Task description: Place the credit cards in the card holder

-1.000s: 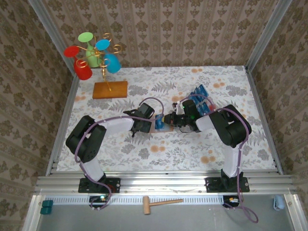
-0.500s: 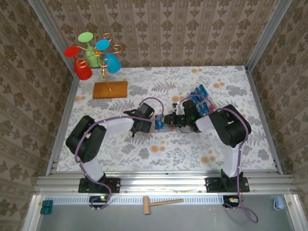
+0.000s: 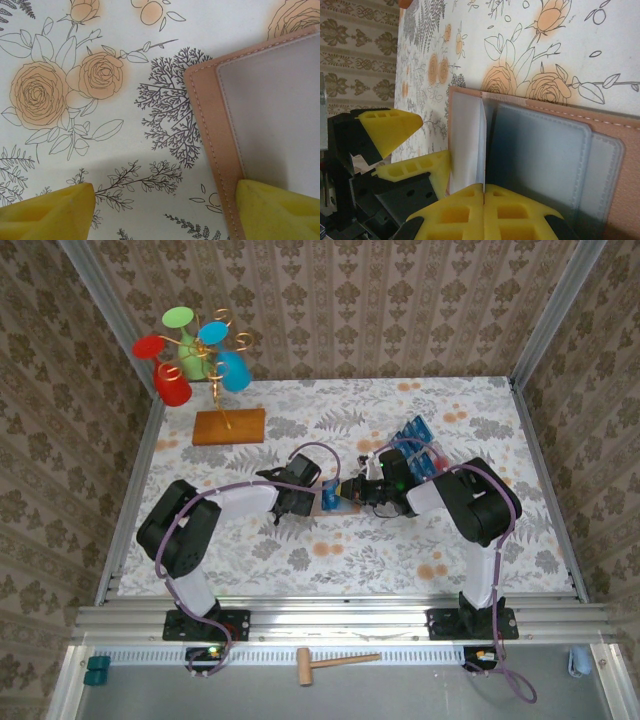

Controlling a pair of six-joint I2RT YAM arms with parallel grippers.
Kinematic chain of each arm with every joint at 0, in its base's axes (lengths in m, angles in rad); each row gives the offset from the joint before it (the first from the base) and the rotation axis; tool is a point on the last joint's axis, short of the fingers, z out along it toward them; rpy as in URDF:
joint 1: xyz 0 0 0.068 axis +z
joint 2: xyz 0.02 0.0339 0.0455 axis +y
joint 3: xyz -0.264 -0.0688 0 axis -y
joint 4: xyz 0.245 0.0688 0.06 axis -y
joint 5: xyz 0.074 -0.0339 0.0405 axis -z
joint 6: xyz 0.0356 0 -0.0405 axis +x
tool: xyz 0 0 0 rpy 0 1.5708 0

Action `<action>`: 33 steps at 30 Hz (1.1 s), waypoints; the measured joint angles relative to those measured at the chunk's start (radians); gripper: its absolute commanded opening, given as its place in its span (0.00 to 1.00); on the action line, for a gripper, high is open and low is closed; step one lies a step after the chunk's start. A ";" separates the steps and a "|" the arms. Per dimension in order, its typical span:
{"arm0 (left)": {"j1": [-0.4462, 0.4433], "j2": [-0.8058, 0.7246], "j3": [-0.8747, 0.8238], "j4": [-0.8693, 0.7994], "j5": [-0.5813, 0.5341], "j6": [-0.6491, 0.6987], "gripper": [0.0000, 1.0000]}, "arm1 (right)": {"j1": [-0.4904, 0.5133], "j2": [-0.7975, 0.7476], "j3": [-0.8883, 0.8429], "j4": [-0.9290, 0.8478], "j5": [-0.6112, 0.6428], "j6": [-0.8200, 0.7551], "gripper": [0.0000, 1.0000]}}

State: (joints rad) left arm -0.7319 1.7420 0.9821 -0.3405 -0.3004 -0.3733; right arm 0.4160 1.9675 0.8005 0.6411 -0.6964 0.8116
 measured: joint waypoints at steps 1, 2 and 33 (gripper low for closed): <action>0.000 0.000 0.000 0.000 0.000 0.000 0.76 | 0.000 0.000 0.000 0.000 0.000 0.000 0.00; 0.000 0.000 0.000 0.000 0.000 0.000 0.76 | 0.000 0.000 0.000 0.000 0.000 0.000 0.00; -0.001 0.000 0.000 0.000 0.000 0.000 0.75 | 0.002 -0.014 -0.026 -0.021 0.011 -0.005 0.00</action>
State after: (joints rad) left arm -0.7326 1.7420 0.9821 -0.3401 -0.3008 -0.3733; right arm 0.4179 1.9533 0.7746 0.6201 -0.6857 0.8066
